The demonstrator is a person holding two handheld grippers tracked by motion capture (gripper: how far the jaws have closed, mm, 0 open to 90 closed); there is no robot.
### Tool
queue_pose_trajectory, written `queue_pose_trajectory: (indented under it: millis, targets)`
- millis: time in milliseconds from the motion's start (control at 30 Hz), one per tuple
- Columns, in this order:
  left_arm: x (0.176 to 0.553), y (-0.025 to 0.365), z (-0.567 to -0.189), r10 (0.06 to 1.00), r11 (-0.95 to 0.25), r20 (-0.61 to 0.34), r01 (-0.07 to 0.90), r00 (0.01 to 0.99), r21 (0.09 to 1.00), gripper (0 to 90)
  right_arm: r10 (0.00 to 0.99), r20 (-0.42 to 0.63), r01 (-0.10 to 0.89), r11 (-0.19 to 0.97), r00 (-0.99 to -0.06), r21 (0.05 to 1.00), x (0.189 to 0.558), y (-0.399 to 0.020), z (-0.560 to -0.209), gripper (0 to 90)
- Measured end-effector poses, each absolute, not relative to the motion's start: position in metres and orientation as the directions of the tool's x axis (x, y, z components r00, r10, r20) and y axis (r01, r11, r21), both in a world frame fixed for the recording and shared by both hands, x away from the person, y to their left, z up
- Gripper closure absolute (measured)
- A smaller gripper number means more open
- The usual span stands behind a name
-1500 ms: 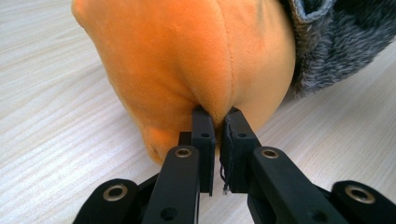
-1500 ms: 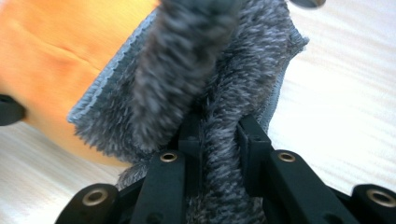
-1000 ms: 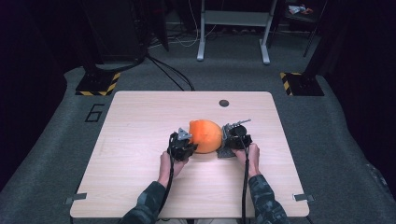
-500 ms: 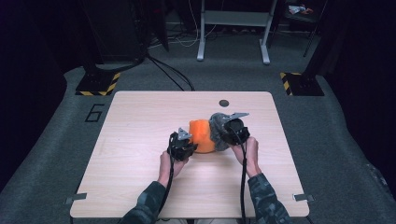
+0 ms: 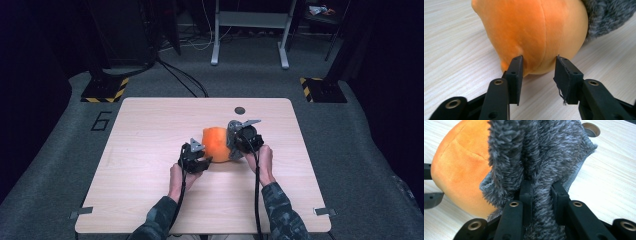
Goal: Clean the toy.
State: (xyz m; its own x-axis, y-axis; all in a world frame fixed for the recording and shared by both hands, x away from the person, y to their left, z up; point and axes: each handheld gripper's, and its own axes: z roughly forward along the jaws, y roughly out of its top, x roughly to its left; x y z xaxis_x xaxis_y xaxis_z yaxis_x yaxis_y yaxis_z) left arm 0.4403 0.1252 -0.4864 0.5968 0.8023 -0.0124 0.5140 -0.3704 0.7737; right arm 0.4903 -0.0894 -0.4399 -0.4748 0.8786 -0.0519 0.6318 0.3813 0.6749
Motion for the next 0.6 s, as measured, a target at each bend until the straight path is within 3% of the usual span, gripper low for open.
queue_pose_trajectory:
  millis: [233, 500, 600]
  targets:
    - [0.441, 0.119, -0.491, 0.818, -0.396, 0.057, 0.488, 0.572, 0.778, 58.5, 0.881, -0.043, 0.636, 0.373, -0.471, 0.676, 0.493, -0.091, -0.441, 74.9]
    - [0.446, 0.115, -0.495, 0.812, -0.416, 0.076, 0.482, 0.579, 0.771, 83.0, 0.886, -0.008, 0.635, 0.338, -0.463, 0.694, 0.492, -0.095, -0.443, 74.6]
    - [0.444, 0.116, -0.491, 0.811, -0.395, 0.054, 0.477, 0.583, 0.785, 85.3, 0.885, -0.002, 0.623, 0.329, -0.465, 0.710, 0.488, -0.101, -0.441, 74.5]
